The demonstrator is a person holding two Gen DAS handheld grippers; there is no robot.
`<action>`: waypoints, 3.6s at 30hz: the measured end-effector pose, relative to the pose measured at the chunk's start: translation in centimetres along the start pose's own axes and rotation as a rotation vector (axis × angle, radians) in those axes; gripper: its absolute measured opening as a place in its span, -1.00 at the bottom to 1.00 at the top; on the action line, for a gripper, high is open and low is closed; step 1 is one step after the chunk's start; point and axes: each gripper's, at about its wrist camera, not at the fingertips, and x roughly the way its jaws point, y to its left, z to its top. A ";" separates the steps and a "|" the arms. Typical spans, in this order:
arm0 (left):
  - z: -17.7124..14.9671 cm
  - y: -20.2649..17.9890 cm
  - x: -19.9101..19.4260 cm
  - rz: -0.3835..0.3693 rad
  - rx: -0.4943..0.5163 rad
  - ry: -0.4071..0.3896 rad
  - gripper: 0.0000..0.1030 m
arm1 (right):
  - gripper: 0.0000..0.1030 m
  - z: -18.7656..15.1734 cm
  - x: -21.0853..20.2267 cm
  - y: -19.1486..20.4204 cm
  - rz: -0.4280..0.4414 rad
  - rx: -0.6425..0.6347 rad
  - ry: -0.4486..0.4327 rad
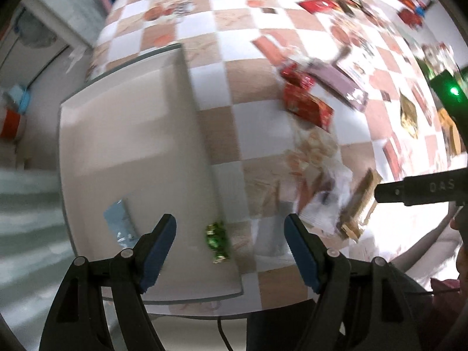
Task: Organize snacks
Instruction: 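Grasp the tan bar packet with the right tool while the left grasps the clear packet, then carry the tan bar packet and clear packet over the white tray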
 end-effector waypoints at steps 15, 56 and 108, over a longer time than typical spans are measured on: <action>0.2 -4.2 1.0 0.061 0.188 0.035 0.55 | 1.00 -1.2 6.3 -0.5 0.039 0.154 0.019; 2.5 -16.6 10.0 -0.041 0.199 0.148 0.55 | 0.02 -3.7 1.6 -9.9 -0.109 -0.077 -0.081; 1.7 -7.1 -0.2 -0.076 0.045 0.021 -0.34 | -0.44 -1.1 -14.0 -10.8 0.001 -0.161 -0.184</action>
